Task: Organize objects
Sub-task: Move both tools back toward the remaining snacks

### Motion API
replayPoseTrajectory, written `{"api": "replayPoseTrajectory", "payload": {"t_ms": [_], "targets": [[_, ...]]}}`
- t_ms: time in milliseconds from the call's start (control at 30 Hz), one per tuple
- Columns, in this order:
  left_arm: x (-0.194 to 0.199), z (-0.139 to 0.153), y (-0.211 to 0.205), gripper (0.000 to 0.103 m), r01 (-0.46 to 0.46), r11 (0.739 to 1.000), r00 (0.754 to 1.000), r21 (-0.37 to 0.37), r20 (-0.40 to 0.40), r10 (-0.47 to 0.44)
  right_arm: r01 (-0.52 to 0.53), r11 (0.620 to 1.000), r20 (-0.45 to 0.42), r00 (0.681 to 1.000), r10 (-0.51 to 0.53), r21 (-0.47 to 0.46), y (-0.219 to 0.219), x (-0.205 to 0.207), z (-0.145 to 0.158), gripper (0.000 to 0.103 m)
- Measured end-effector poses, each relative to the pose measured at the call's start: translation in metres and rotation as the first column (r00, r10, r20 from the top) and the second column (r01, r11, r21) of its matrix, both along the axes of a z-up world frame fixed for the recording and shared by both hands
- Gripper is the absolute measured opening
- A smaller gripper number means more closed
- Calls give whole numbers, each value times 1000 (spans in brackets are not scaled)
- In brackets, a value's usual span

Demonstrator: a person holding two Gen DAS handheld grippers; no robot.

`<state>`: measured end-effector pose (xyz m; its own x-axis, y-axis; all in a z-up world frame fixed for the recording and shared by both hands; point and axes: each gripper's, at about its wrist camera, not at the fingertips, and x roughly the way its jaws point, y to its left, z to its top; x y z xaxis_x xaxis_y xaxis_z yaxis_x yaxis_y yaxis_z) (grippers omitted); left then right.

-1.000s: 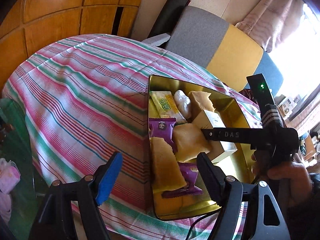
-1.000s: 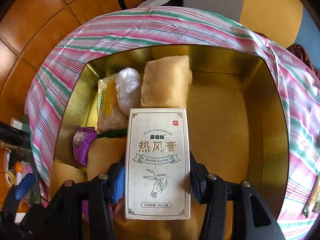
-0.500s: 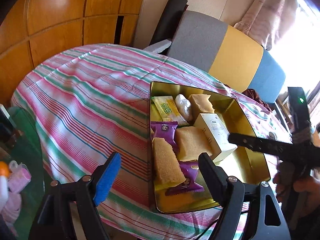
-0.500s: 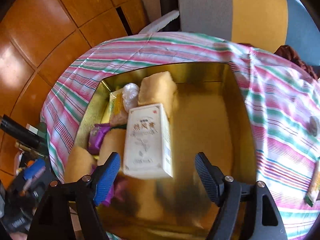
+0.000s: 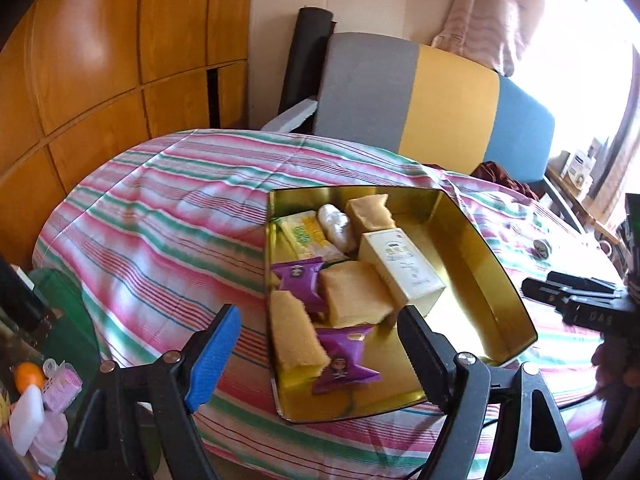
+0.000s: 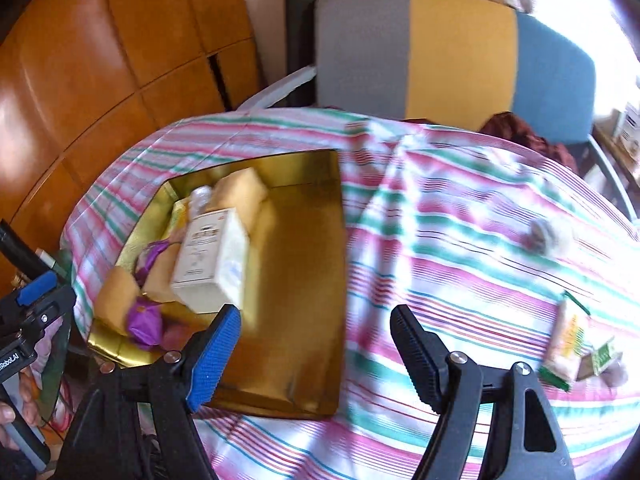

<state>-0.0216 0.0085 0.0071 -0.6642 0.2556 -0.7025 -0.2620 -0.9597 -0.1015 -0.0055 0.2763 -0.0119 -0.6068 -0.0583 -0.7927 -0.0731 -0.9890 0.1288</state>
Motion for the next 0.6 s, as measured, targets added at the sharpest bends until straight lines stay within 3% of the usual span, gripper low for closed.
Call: {"api": "replayPoseTrajectory", "payload": {"t_ms": [233, 400, 500, 600], "targets": [[7, 4, 28, 81, 63, 997, 998, -33, -6, -64, 134, 991, -23, 991, -133, 26, 65, 27, 9, 79], [8, 7, 50, 81, 115, 992, 993, -55, -13, -116, 277, 960, -45, 960, -275, 44, 125, 54, 18, 79], [10, 8, 66, 81, 154, 986, 988, -67, -15, -155, 389, 920, -62, 920, -386, 42, 166, 76, 21, 79], [12, 11, 84, 81, 206, 976, 978, -72, -22, -208, 542, 840, -92, 838, -539, 16, 210, 107, 20, 79]]}}
